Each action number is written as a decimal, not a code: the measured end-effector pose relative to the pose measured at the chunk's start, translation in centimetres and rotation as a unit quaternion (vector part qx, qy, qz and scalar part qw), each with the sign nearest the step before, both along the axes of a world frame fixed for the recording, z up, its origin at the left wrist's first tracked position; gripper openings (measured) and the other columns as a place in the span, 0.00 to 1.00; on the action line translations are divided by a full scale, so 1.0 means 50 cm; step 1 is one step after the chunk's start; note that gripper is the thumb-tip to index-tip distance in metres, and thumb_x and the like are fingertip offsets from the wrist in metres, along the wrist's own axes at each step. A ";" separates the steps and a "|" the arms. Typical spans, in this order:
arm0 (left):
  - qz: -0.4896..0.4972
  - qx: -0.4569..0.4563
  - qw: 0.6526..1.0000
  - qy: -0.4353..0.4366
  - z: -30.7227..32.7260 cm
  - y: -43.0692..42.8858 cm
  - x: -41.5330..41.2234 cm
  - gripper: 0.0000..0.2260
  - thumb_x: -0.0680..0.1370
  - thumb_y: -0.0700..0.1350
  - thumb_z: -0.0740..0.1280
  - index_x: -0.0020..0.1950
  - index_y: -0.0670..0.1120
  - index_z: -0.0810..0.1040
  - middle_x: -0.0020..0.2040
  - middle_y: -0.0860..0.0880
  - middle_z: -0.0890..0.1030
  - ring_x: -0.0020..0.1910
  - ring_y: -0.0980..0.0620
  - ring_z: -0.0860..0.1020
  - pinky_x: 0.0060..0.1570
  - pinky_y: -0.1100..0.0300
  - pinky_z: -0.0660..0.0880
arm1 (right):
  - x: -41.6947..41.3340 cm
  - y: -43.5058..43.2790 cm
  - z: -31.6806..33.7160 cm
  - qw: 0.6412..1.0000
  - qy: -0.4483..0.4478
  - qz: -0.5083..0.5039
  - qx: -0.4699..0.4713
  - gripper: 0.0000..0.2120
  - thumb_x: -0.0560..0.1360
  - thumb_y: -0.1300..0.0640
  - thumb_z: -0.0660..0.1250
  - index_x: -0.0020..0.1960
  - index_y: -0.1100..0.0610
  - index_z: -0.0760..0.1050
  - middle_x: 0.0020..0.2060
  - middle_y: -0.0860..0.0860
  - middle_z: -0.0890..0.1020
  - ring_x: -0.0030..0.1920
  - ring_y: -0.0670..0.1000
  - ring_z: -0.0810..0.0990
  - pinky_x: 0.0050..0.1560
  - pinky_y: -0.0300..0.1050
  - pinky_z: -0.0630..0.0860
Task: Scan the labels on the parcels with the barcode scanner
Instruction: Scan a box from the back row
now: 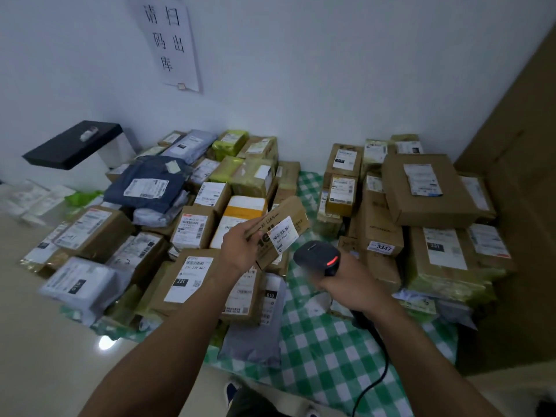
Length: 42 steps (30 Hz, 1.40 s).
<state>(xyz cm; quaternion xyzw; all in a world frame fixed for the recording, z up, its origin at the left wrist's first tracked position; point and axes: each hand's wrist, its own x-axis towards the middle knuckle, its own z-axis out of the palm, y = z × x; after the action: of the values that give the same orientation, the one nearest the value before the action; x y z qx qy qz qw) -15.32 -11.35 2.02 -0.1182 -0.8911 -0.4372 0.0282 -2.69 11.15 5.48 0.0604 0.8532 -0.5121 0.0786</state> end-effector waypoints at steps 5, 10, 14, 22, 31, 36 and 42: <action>0.012 0.007 1.000 -0.015 -0.001 0.002 -0.004 0.14 0.83 0.39 0.68 0.68 0.45 0.81 0.61 0.47 0.84 0.59 0.50 0.81 0.61 0.59 0.78 | 0.005 -0.006 0.013 1.000 -0.017 -0.017 -0.011 0.23 0.76 0.52 0.77 0.68 0.46 0.74 0.49 0.43 0.85 0.41 0.37 0.83 0.42 0.39 0.74; 0.014 -0.006 0.999 -0.029 0.001 0.000 -0.013 0.14 0.82 0.41 0.68 0.68 0.47 0.82 0.60 0.48 0.85 0.60 0.48 0.82 0.63 0.47 0.78 | 0.000 -0.001 0.015 1.000 -0.019 -0.016 -0.017 0.25 0.75 0.53 0.77 0.70 0.49 0.74 0.50 0.44 0.86 0.40 0.37 0.83 0.41 0.37 0.74; 0.015 -0.009 0.999 -0.036 0.007 0.003 -0.019 0.14 0.82 0.41 0.68 0.68 0.47 0.81 0.61 0.49 0.85 0.60 0.49 0.82 0.64 0.50 0.78 | -0.003 0.003 0.023 0.999 -0.021 -0.018 -0.021 0.24 0.75 0.54 0.78 0.69 0.49 0.75 0.48 0.45 0.86 0.40 0.39 0.84 0.44 0.40 0.78; 0.007 -0.017 0.999 -0.040 0.013 -0.005 -0.033 0.14 0.81 0.41 0.70 0.67 0.45 0.82 0.60 0.48 0.85 0.59 0.51 0.81 0.61 0.56 0.78 | -0.007 0.026 0.022 0.999 -0.015 -0.014 -0.037 0.18 0.75 0.55 0.77 0.59 0.40 0.76 0.43 0.43 0.87 0.43 0.42 0.85 0.51 0.46 0.80; 0.044 0.143 0.943 -0.298 0.016 0.014 -0.016 0.12 0.81 0.43 0.69 0.62 0.55 0.80 0.50 0.47 0.86 0.46 0.47 0.86 0.42 0.49 0.83 | -0.027 0.062 0.024 0.997 -0.016 -0.037 -0.066 0.20 0.75 0.55 0.78 0.61 0.39 0.77 0.50 0.40 0.86 0.50 0.39 0.83 0.49 0.37 0.76; 0.024 0.159 0.928 -0.335 0.020 0.044 -0.079 0.12 0.84 0.41 0.65 0.65 0.54 0.77 0.53 0.45 0.85 0.48 0.44 0.86 0.48 0.44 0.84 | -0.096 0.094 0.050 0.997 -0.013 -0.052 -0.061 0.24 0.75 0.53 0.78 0.68 0.41 0.75 0.56 0.40 0.84 0.55 0.40 0.82 0.55 0.43 0.77; -0.035 0.123 0.951 -0.281 0.004 0.123 -0.293 0.10 0.85 0.40 0.64 0.66 0.44 0.73 0.60 0.41 0.81 0.59 0.40 0.80 0.63 0.39 0.77 | -0.245 0.150 0.079 0.996 -0.011 -0.092 -0.001 0.27 0.74 0.49 0.78 0.70 0.43 0.73 0.58 0.40 0.83 0.57 0.42 0.82 0.57 0.45 0.78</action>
<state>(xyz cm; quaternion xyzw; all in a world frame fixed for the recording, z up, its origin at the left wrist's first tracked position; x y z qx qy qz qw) -29.97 -5.19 2.21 -0.0171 -0.7974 -0.5600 -0.2243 -14.95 18.65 9.44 0.1442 0.8427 -0.5172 0.0403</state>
